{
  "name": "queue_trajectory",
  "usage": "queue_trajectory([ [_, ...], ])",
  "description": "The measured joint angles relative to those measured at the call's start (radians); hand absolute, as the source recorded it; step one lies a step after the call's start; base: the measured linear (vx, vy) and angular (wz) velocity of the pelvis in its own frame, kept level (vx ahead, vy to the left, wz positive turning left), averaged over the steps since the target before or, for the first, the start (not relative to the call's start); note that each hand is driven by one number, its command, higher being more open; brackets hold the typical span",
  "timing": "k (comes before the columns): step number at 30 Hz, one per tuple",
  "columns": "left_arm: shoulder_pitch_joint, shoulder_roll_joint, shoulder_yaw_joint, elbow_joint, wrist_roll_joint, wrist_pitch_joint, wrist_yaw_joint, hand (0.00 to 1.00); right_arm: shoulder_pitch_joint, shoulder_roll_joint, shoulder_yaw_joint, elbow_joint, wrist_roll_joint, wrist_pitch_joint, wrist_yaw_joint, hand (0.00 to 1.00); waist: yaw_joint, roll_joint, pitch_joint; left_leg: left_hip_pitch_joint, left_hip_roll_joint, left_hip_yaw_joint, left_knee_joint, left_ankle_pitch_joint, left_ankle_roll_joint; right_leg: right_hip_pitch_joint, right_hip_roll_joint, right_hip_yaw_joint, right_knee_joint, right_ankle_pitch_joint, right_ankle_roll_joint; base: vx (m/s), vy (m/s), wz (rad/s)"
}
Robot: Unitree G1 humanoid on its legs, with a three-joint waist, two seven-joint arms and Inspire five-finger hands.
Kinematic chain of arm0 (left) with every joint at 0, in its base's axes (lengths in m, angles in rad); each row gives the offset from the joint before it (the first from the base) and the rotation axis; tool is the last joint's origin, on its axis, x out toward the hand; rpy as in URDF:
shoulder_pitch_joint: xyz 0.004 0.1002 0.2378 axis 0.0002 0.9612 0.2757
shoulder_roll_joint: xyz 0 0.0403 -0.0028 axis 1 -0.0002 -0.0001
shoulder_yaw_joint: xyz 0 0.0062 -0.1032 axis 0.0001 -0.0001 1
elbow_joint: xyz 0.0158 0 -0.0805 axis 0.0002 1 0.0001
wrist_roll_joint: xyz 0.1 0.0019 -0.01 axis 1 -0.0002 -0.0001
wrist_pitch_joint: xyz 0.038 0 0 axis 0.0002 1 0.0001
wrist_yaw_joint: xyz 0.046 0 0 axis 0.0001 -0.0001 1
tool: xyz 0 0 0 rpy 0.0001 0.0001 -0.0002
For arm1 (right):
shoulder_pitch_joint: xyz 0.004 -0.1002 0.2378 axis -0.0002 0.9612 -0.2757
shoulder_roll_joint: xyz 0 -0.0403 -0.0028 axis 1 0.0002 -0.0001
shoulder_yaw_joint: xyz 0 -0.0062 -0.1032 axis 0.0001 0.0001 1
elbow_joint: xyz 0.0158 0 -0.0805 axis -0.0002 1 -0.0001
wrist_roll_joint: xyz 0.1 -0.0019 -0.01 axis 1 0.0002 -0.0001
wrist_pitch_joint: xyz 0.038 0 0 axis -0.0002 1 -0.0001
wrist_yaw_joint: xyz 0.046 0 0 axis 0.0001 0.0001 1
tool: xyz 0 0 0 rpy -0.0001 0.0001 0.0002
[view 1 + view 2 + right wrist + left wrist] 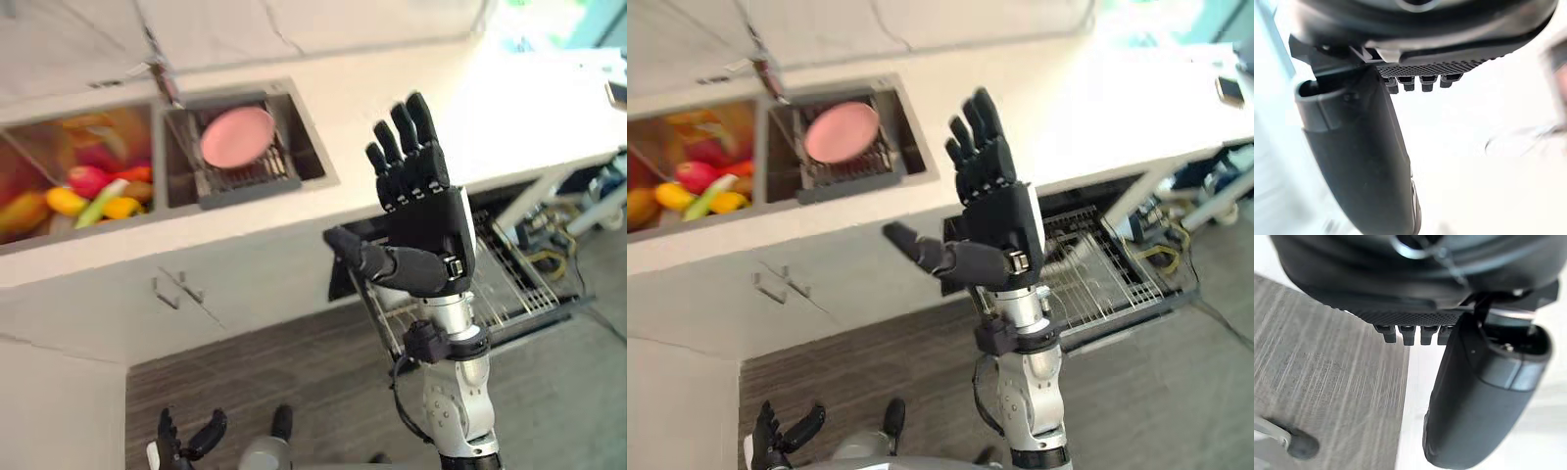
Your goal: Walk over to the sink, pick up the cup, carry it to the dishwasher, place the cup inside the dishwasher, then close the dishwasher door
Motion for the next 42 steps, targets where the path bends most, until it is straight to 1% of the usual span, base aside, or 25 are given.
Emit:
queue_trajectory([
  [1, 0.000, 0.001, 0.012, 0.020, 0.006, 0.000, 0.000, 1.00, -0.016, -0.051, -0.034, 0.004, -0.023, -0.011, -0.049, 1.00, -0.004, 0.001, -0.007, 0.000, -0.004, 0.042, 0.013, -0.001, 0.005, 0.020, -0.020, -0.031, 0.015, 0.000, 0.002, 0.08, 0.185, 1.18],
  [2, 0.006, 0.000, 0.022, 0.031, 0.014, 0.000, -0.001, 1.00, -0.028, -0.077, -0.054, 0.011, -0.032, -0.012, -0.073, 1.00, 0.001, 0.002, -0.008, 0.004, -0.016, 0.036, 0.009, 0.008, 0.010, 0.022, -0.031, -0.033, 0.028, 0.000, 0.003, 0.07, 0.236, 0.81],
  [4, 0.011, 0.012, 0.035, 0.074, 0.032, 0.011, 0.000, 1.00, -0.039, -0.117, -0.170, 0.031, -0.033, -0.018, -0.131, 1.00, -0.011, 0.000, -0.011, 0.027, -0.069, -0.035, -0.035, 0.034, 0.040, 0.047, -0.073, -0.028, 0.073, 0.003, 0.004, 0.09, 0.297, 0.88],
  [5, 0.010, 0.016, 0.036, 0.087, 0.043, 0.011, 0.002, 1.00, -0.040, -0.116, -0.202, 0.039, -0.029, -0.018, -0.138, 1.00, -0.015, 0.001, -0.010, 0.033, -0.076, -0.053, -0.042, 0.035, 0.045, 0.050, -0.085, -0.027, 0.103, 0.004, 0.003, 0.09, 0.220, 0.89],
  [6, 0.009, 0.017, 0.032, 0.112, 0.063, 0.018, 0.007, 1.00, -0.040, -0.115, -0.247, 0.061, -0.011, -0.017, -0.154, 1.00, -0.018, 0.019, -0.013, 0.048, -0.074, -0.076, -0.044, 0.026, 0.053, 0.020, -0.125, -0.013, 0.243, -0.004, -0.014, 0.08, 0.148, 0.46],
  [7, 0.020, 0.020, 0.025, 0.125, 0.093, 0.021, 0.010, 1.00, -0.040, -0.114, -0.270, 0.077, 0.019, -0.017, -0.159, 1.00, -0.026, 0.032, -0.011, 0.068, -0.066, -0.092, -0.045, 0.007, 0.070, -0.055, -0.177, 0.060, 0.439, -0.006, -0.085, 0.09, 0.170, 0.30],
  [8, 0.027, 0.024, 0.020, 0.125, 0.104, 0.024, 0.016, 1.00, -0.040, -0.112, -0.274, 0.083, 0.036, -0.018, -0.155, 1.00, -0.038, 0.032, -0.010, 0.075, -0.062, -0.101, -0.043, 0.001, 0.078, -0.100, -0.180, 0.145, 0.522, -0.035, -0.114, 0.09, 0.154, 0.46],
  [9, 0.025, 0.045, -0.003, 0.126, 0.117, 0.037, 0.032, 1.00, -0.028, -0.103, -0.284, 0.081, 0.057, -0.018, -0.146, 1.00, -0.073, 0.037, -0.004, 0.076, -0.055, -0.146, -0.038, -0.002, 0.082, -0.168, -0.120, 0.316, 0.617, -0.104, -0.095, 0.07, 0.070, 0.75],
  [10, 0.020, 0.057, -0.017, 0.131, 0.119, 0.041, 0.035, 1.00, -0.015, -0.099, -0.295, 0.073, 0.057, -0.018, -0.142, 1.00, -0.096, 0.036, -0.004, 0.078, -0.053, -0.184, -0.036, 0.001, 0.086, -0.185, -0.069, 0.394, 0.628, -0.143, -0.077, 0.09, 0.001, 1.38],
  [11, -0.005, 0.082, -0.037, 0.133, 0.120, 0.041, 0.040, 1.00, 0.017, -0.094, -0.319, 0.050, 0.056, -0.018, -0.142, 1.00, -0.129, 0.034, -0.005, 0.088, -0.058, -0.244, -0.038, 0.006, 0.094, -0.198, 0.010, 0.490, 0.610, -0.197, -0.065, 0.12, -0.012, 1.49],
  [12, -0.032, 0.083, -0.046, 0.132, 0.125, 0.038, 0.044, 1.00, 0.053, -0.094, -0.339, 0.023, 0.056, -0.019, -0.145, 1.00, -0.138, 0.028, -0.008, 0.103, -0.069, -0.283, -0.040, 0.012, 0.089, -0.208, 0.054, 0.528, 0.580, -0.232, -0.069, 0.16, -0.007, 1.42],
  [13, -0.052, 0.082, -0.046, 0.128, 0.138, 0.035, 0.046, 1.00, 0.080, -0.093, -0.347, 0.000, 0.056, -0.019, -0.146, 1.00, -0.138, 0.023, -0.012, 0.116, -0.082, -0.300, -0.040, 0.012, 0.090, -0.226, 0.073, 0.531, 0.541, -0.244, -0.083, 0.13, -0.003, 0.85],
  [15, -0.063, 0.077, -0.054, 0.122, 0.161, 0.034, 0.047, 1.00, 0.099, -0.093, -0.346, -0.023, 0.058, -0.019, -0.134, 1.00, -0.140, 0.016, -0.014, 0.128, -0.100, -0.311, -0.039, 0.009, 0.088, -0.245, 0.077, 0.527, 0.473, -0.241, -0.095, 0.13, -0.042, 0.35],
  [16, -0.068, 0.080, -0.055, 0.116, 0.177, 0.032, 0.046, 1.00, 0.108, -0.089, -0.346, -0.039, 0.064, -0.019, -0.126, 1.00, -0.140, 0.002, -0.015, 0.131, -0.118, -0.312, -0.032, 0.000, 0.081, -0.245, 0.069, 0.526, 0.404, -0.188, -0.123, 0.12, -0.070, 0.18],
  [17, -0.071, 0.078, -0.052, 0.111, 0.176, 0.032, 0.047, 1.00, 0.114, -0.085, -0.346, -0.046, 0.066, -0.025, -0.123, 1.00, -0.142, -0.002, -0.011, 0.130, -0.127, -0.311, -0.017, -0.020, 0.075, -0.225, 0.061, 0.521, 0.375, -0.199, -0.109, 0.11, -0.090, 0.01],
  [18, -0.068, 0.070, -0.048, 0.105, 0.177, 0.032, 0.047, 1.00, 0.115, -0.080, -0.346, -0.047, 0.073, -0.027, -0.123, 1.00, -0.138, 0.006, -0.008, 0.126, -0.119, -0.287, 0.003, -0.049, 0.064, -0.200, 0.069, 0.517, 0.332, -0.196, -0.102, 0.07, -0.118, -0.02],
  [19, -0.060, 0.055, -0.033, 0.097, 0.178, 0.032, 0.046, 1.00, 0.128, -0.062, -0.348, -0.054, 0.094, -0.028, -0.135, 1.00, -0.143, 0.012, -0.004, 0.129, -0.080, -0.188, 0.032, -0.087, 0.053, -0.163, 0.082, 0.503, 0.296, -0.189, -0.104, 0.07, -0.120, 0.04],
  [24, -0.033, 0.036, -0.028, 0.077, 0.200, 0.028, 0.048, 1.00, 0.153, -0.049, -0.331, -0.141, 0.101, -0.057, -0.185, 1.00, -0.142, 0.027, -0.034, 0.152, -0.052, -0.126, 0.016, -0.090, 0.046, -0.119, 0.106, 0.499, 0.227, -0.174, -0.104, 0.09, -0.063, -0.05],
  [30, -0.029, 0.026, -0.032, 0.053, 0.218, 0.029, 0.048, 1.00, 0.153, -0.027, -0.310, -0.179, 0.075, -0.066, -0.223, 1.00, -0.130, 0.017, -0.055, 0.171, -0.054, -0.053, 0.009, -0.095, 0.044, -0.086, 0.109, 0.499, 0.173, -0.156, -0.090, 0.11, 0.007, -0.03],
  [33, -0.025, 0.023, -0.028, 0.054, 0.219, 0.030, 0.062, 1.00, 0.153, -0.023, -0.309, -0.179, 0.042, -0.055, -0.234, 1.00, -0.121, 0.019, -0.050, 0.167, -0.048, -0.023, 0.054, -0.132, 0.033, -0.075, 0.112, 0.521, 0.163, -0.155, -0.090, 0.03, 0.020, -0.20],
  [36, -0.009, 0.016, -0.014, 0.055, 0.227, 0.029, 0.076, 1.00, 0.167, -0.027, -0.309, -0.189, 0.050, -0.050, -0.236, 1.00, -0.124, 0.039, -0.030, 0.090, 0.008, 0.000, 0.311, -0.260, -0.001, -0.037, 0.138, 0.538, 0.164, -0.172, -0.103, -0.01, -0.019, -0.18],
  [37, -0.009, 0.019, -0.015, 0.056, 0.231, 0.029, 0.076, 1.00, 0.173, -0.028, -0.310, -0.196, 0.056, -0.050, -0.236, 1.00, -0.126, 0.043, -0.025, 0.057, 0.025, 0.014, 0.385, -0.274, -0.015, -0.037, 0.143, 0.537, 0.164, -0.183, -0.117, -0.05, -0.033, 0.02],
  [38, -0.009, 0.023, -0.014, 0.056, 0.236, 0.029, 0.075, 1.00, 0.172, -0.032, -0.312, -0.205, 0.061, -0.050, -0.236, 1.00, -0.127, 0.042, -0.018, -0.015, 0.059, 0.032, 0.544, -0.281, -0.052, -0.031, 0.146, 0.536, 0.165, -0.186, -0.124, -0.04, -0.011, -0.01],
  [39, -0.006, 0.034, -0.013, 0.060, 0.234, 0.030, 0.074, 1.00, 0.158, -0.042, -0.312, -0.205, 0.061, -0.051, -0.237, 1.00, -0.121, 0.032, -0.001, -0.057, 0.088, 0.044, 0.603, -0.308, -0.059, -0.019, 0.142, 0.542, 0.165, -0.186, -0.127, -0.04, 0.003, -0.07],
  [42, 0.020, 0.026, -0.015, 0.067, 0.239, 0.029, 0.071, 1.00, 0.123, -0.042, -0.311, -0.205, 0.057, -0.054, -0.247, 1.00, -0.117, 0.039, 0.006, -0.115, 0.150, 0.075, 0.512, -0.297, -0.051, 0.001, 0.118, 0.559, 0.149, -0.192, -0.125, 0.06, 0.093, -0.17],
])
